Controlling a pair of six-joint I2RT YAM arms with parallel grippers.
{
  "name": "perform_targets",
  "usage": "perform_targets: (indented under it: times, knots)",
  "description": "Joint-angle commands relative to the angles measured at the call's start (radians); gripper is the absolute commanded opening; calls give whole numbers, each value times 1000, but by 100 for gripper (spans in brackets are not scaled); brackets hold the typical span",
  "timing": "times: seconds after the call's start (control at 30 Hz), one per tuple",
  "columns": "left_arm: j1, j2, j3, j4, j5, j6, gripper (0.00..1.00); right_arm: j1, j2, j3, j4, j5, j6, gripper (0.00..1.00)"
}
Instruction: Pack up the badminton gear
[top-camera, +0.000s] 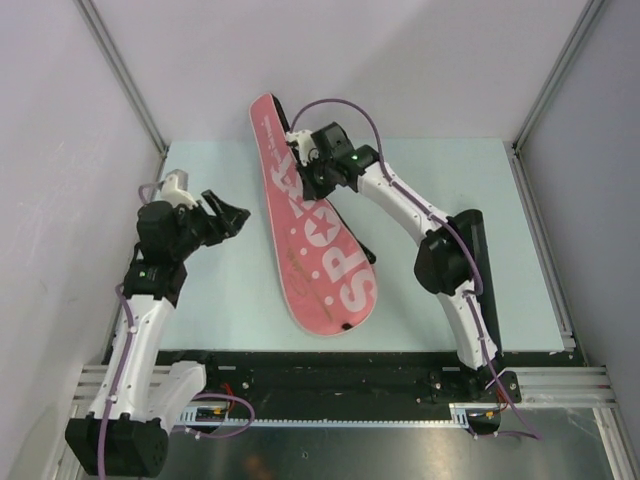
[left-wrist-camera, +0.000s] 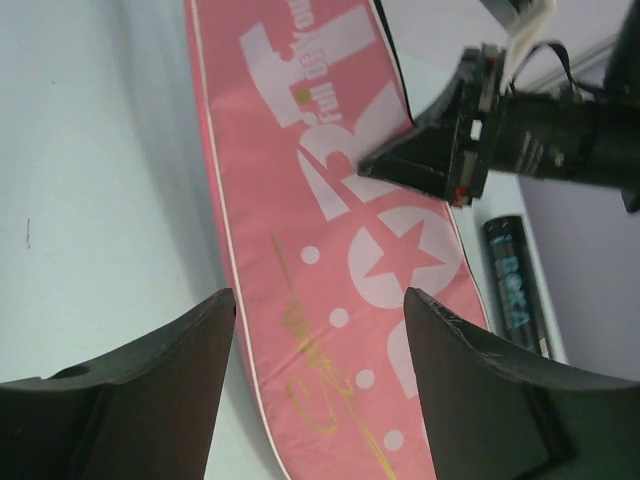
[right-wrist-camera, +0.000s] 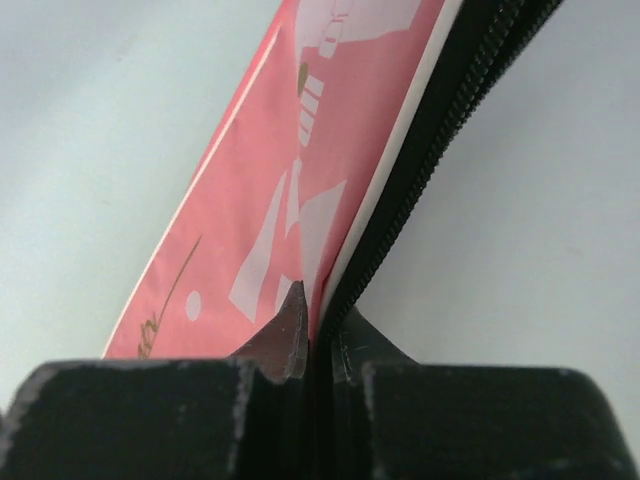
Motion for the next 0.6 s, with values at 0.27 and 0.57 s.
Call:
perform_targets:
  times: [0.27,0.57]
  knots:
    - [250,139,-52,115,225,-458,84,310,-209,-214,18,954,-389,0]
    - [250,285,-243,678,472,-557,89,344,-373,-298,-49,524,-274,0]
